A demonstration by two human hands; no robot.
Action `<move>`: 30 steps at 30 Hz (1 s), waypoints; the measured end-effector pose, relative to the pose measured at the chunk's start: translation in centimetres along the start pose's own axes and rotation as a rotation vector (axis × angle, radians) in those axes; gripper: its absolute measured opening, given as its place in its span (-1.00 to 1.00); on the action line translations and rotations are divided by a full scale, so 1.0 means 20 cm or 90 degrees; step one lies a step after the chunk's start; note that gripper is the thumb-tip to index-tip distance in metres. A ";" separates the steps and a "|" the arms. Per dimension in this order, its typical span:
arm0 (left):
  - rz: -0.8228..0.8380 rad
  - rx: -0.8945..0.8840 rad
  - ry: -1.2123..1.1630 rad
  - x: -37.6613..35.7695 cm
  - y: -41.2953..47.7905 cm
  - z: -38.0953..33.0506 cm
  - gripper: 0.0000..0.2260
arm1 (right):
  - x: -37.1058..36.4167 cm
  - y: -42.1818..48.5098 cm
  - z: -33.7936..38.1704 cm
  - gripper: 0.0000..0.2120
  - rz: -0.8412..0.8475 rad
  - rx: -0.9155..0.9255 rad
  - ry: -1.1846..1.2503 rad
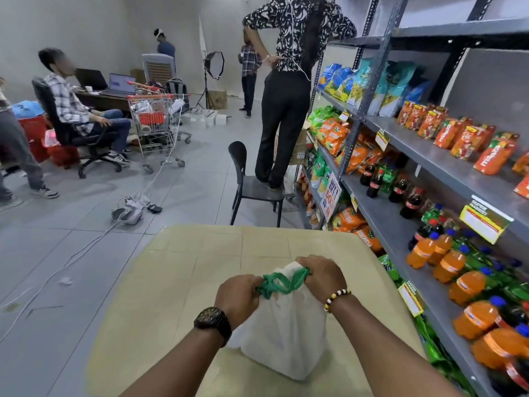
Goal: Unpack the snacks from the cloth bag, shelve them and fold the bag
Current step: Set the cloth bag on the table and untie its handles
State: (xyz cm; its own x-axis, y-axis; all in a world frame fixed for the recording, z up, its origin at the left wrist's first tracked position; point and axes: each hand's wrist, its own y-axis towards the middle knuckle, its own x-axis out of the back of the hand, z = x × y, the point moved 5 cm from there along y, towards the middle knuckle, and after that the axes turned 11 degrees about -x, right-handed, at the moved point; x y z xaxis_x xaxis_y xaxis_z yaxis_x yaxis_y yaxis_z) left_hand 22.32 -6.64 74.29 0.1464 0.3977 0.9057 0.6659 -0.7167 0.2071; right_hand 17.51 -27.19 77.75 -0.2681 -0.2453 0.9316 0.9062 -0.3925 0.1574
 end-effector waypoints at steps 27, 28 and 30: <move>0.221 0.069 0.003 -0.36 0.08 0.22 -0.78 | -0.47 0.09 -0.35 -0.63 0.207 -0.069 0.054; 0.204 0.064 0.034 -0.38 0.10 0.20 -0.85 | -0.47 0.10 -0.36 -0.63 0.213 -0.047 0.050; 0.159 0.066 0.075 -0.38 0.12 0.15 -0.88 | -0.48 0.12 -0.37 -0.65 0.211 0.002 0.033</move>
State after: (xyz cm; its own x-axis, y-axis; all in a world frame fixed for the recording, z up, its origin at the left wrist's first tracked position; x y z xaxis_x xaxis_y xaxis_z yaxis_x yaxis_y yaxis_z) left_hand 25.05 -9.76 66.73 0.2331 0.1434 0.9618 0.6917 -0.7197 -0.0603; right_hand 19.83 -32.37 66.82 0.0246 -0.4033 0.9147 0.9480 -0.2810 -0.1494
